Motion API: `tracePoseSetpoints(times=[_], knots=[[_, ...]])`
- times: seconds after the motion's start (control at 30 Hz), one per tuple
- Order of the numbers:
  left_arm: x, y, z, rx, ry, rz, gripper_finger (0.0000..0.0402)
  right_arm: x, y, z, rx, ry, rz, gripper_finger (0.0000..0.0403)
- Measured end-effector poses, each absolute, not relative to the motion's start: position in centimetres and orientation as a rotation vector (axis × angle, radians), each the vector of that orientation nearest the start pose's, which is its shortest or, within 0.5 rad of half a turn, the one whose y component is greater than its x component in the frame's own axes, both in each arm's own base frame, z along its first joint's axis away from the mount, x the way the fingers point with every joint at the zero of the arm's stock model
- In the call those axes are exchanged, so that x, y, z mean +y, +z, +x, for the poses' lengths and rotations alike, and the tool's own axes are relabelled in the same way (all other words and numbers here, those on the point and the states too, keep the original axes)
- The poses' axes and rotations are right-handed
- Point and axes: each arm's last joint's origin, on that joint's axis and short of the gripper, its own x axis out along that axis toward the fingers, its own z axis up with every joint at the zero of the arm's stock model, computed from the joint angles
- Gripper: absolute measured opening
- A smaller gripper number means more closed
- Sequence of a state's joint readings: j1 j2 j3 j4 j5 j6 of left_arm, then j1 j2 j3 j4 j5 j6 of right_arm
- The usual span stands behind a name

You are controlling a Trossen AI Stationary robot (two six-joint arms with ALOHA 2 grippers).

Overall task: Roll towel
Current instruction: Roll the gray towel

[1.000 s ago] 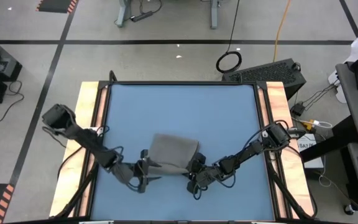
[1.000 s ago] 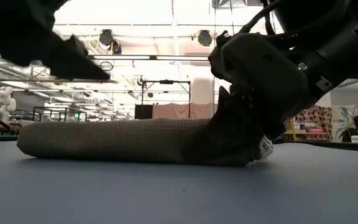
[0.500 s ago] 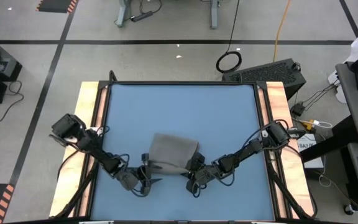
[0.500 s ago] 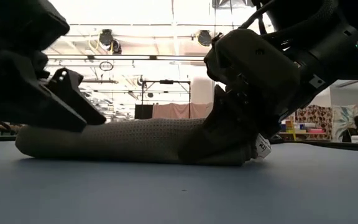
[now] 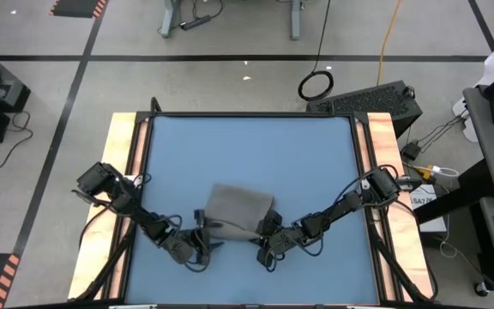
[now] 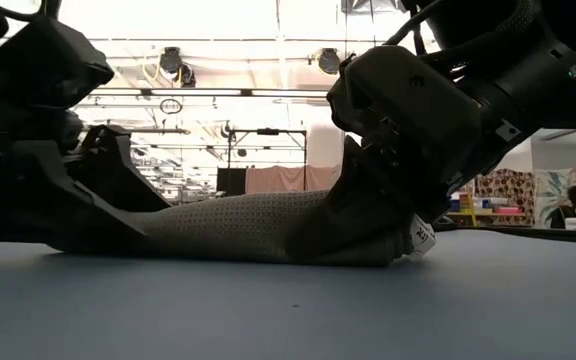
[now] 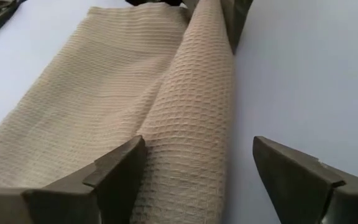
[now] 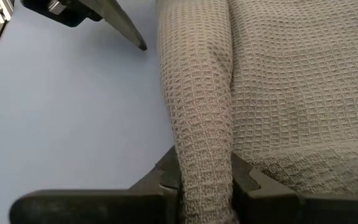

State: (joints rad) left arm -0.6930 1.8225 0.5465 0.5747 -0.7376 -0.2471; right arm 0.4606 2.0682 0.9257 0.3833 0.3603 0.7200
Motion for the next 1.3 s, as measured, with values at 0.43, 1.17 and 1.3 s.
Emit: tracePoseSetpoints(times=[0.43, 1.17, 1.3], knots=[[-14.8, 7.9, 23.9, 0.629, 0.082, 0.056, 0.0207, 15.6, 7.3, 33.7, 0.694, -0.124, 0.355, 0.0048], [-11.4, 9.6, 26.0, 0.779, -0.145, -0.432, 0.0065, 21.5, 13.6, 27.5, 0.619, -0.081, -0.079, 0.0227], [-10.6, 9.6, 26.4, 0.802, -0.159, -0.492, 0.0059, 23.0, 13.2, 27.3, 0.522, -0.125, 0.028, 0.0225]])
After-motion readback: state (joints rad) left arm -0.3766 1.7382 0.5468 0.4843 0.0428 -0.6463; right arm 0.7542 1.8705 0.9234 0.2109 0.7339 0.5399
